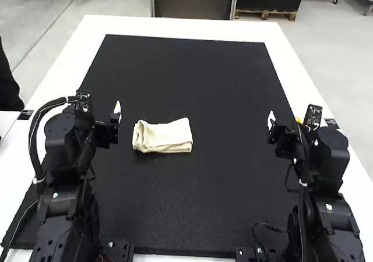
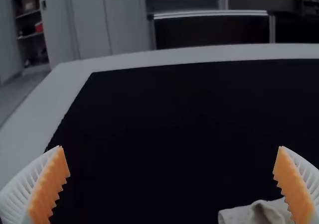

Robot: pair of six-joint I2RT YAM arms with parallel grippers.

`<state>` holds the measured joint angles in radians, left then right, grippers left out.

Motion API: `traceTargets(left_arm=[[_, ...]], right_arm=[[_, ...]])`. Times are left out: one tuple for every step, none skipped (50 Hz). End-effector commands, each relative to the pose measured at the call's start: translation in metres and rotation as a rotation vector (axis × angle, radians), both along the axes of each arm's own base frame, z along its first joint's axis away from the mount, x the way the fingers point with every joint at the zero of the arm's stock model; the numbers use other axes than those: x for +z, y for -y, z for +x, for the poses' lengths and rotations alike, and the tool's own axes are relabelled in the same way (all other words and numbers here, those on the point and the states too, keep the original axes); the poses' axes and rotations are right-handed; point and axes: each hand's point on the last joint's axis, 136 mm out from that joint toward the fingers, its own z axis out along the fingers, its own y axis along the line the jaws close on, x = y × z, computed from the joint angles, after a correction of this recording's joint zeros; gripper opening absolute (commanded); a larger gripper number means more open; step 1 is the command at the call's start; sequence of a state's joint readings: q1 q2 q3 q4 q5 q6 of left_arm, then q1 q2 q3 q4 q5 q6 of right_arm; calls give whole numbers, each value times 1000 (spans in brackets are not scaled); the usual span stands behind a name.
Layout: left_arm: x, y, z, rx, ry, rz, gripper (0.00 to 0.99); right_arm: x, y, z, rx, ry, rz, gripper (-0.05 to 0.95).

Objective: Fold the towel.

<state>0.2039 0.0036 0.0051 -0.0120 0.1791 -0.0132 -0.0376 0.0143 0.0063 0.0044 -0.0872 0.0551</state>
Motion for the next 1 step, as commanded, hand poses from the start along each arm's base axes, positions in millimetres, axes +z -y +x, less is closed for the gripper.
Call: traceTargets(left_arm=[[0,-3,0,15,5,-29,962]], right_arm=[[-3,6,0,-27,-4,-10,913]])
